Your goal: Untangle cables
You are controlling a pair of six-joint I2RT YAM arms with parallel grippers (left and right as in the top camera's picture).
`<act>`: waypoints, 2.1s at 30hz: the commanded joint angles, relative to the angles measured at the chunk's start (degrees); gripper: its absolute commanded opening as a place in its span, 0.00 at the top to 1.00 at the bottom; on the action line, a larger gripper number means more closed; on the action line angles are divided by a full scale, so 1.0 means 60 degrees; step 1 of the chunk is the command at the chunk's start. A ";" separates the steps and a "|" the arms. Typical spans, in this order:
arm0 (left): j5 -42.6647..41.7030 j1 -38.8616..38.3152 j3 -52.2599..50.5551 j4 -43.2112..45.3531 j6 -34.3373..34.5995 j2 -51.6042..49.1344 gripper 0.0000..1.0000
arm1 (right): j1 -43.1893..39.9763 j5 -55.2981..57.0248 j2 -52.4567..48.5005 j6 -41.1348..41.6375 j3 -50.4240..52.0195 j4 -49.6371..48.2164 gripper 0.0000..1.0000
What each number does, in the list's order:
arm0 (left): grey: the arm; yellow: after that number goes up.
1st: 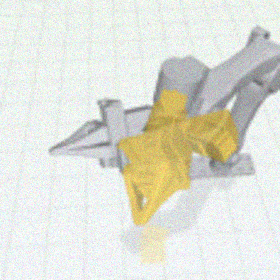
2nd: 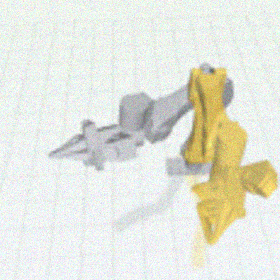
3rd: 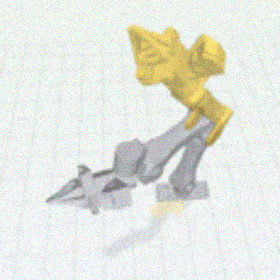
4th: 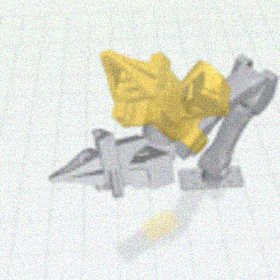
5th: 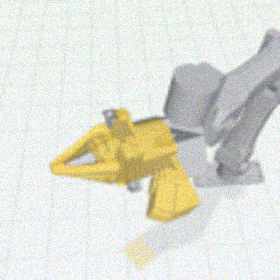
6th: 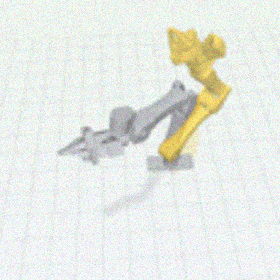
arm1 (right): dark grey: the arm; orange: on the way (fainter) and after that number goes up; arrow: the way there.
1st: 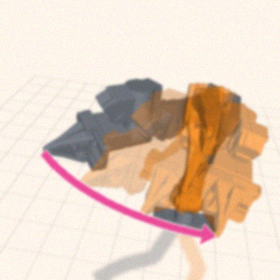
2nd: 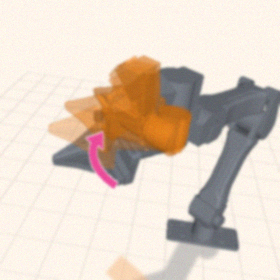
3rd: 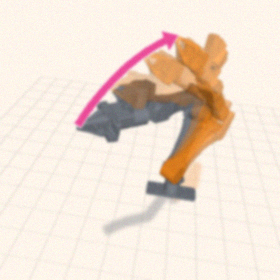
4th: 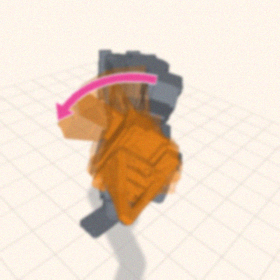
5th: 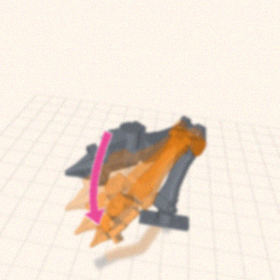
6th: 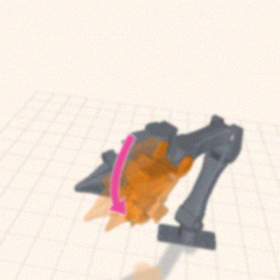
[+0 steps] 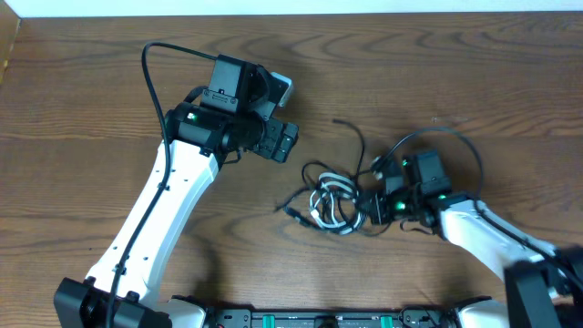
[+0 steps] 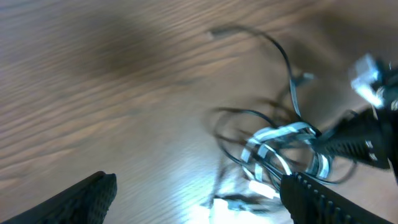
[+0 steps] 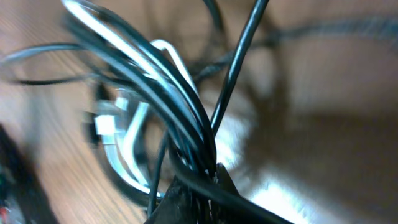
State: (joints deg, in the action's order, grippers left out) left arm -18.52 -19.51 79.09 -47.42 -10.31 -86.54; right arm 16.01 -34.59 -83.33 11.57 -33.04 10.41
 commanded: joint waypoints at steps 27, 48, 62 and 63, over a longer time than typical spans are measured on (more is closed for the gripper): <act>-0.6521 0.0011 -0.0040 0.0062 0.0674 -0.0069 0.20 | -0.1774 0.0062 0.4226 0.3402 -0.2029 -0.1315 0.99; -0.3719 -0.1621 -0.0040 0.2116 0.3741 -0.0069 0.14 | -0.1781 0.2288 0.4189 0.8728 -0.2025 -0.1126 0.99; -0.3253 -0.1872 -0.0040 0.3614 0.9741 -0.0069 0.02 | -0.1654 0.2758 0.3956 1.2539 -0.2025 -0.2084 0.99; -0.3249 -0.1923 -0.0040 0.3763 1.0174 -0.0069 0.02 | -0.1628 0.2758 0.3923 1.2790 -0.2025 -0.2182 0.99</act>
State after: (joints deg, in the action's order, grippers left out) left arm -38.61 -29.98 79.02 -26.59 38.46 -86.54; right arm 5.61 -19.11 -59.40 80.73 -43.75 -1.41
